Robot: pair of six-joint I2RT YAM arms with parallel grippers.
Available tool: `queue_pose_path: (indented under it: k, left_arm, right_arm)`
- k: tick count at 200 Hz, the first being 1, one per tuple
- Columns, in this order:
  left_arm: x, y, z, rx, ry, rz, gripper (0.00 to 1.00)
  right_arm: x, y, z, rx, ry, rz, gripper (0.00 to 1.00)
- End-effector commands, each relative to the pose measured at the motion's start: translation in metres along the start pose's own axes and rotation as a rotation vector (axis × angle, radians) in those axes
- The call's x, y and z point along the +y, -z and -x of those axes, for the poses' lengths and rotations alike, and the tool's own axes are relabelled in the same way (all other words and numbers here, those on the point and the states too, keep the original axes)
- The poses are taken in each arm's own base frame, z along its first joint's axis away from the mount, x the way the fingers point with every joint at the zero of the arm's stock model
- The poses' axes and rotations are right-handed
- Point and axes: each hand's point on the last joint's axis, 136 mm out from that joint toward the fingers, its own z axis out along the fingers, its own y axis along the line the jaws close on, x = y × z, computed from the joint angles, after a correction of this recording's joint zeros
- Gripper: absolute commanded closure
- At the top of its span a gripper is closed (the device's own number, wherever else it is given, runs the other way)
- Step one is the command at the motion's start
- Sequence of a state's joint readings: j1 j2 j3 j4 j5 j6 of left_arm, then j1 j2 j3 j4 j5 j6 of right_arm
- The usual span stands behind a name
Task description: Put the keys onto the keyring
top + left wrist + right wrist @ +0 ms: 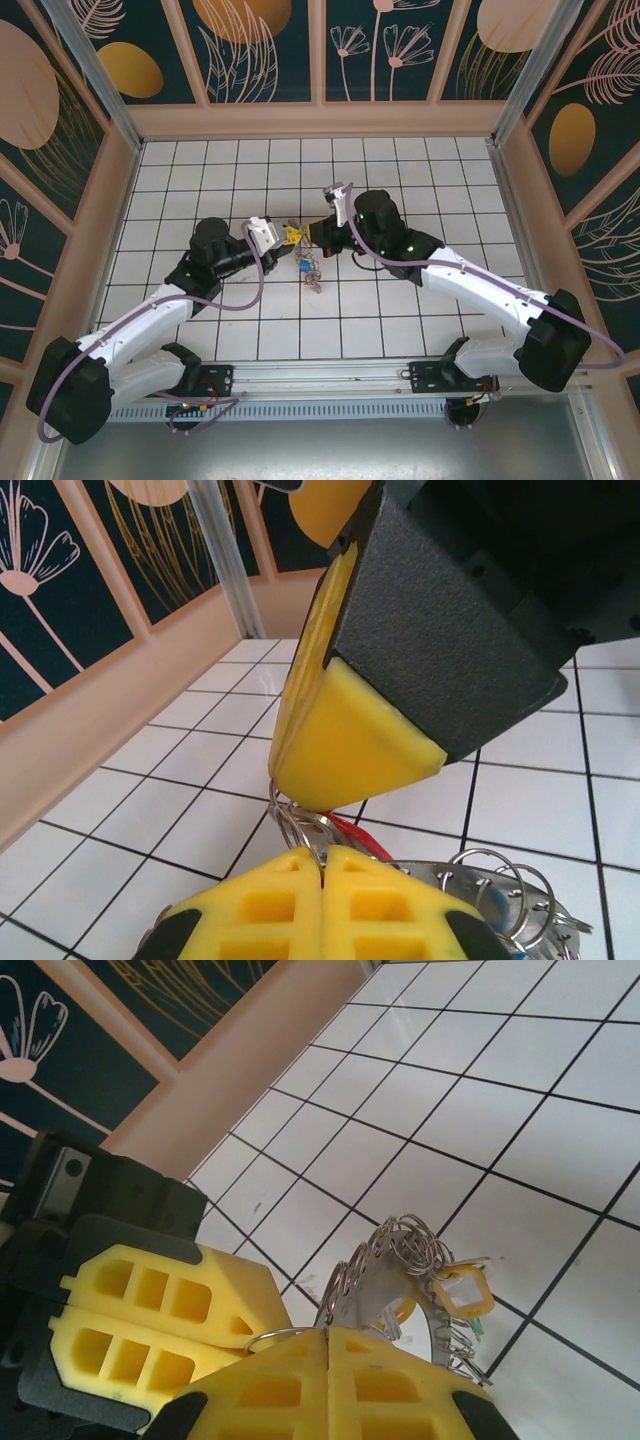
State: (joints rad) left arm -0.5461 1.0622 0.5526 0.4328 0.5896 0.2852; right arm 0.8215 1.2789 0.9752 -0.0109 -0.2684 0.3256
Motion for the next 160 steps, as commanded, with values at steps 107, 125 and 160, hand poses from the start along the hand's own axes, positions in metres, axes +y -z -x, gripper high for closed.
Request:
queue_pose_path:
  k: [107, 125, 160]
  left_arm:
    - [-0.008, 0.015, 0.057, -0.298, -0.024, 0.0, 1.0]
    - [-0.008, 0.015, 0.056, -0.3, -0.022, 0.0, 1.0]
    - [-0.008, 0.014, 0.058, -0.314, -0.019, -0.007, 1.0]
  right_arm:
    - [0.015, 0.012, -0.008, 0.113, -0.14, 0.197, 0.9]
    - [0.016, 0.015, -0.004, 0.108, -0.124, 0.189, 0.8]
    - [0.015, 0.026, 0.01, 0.075, -0.051, 0.173, 0.72]
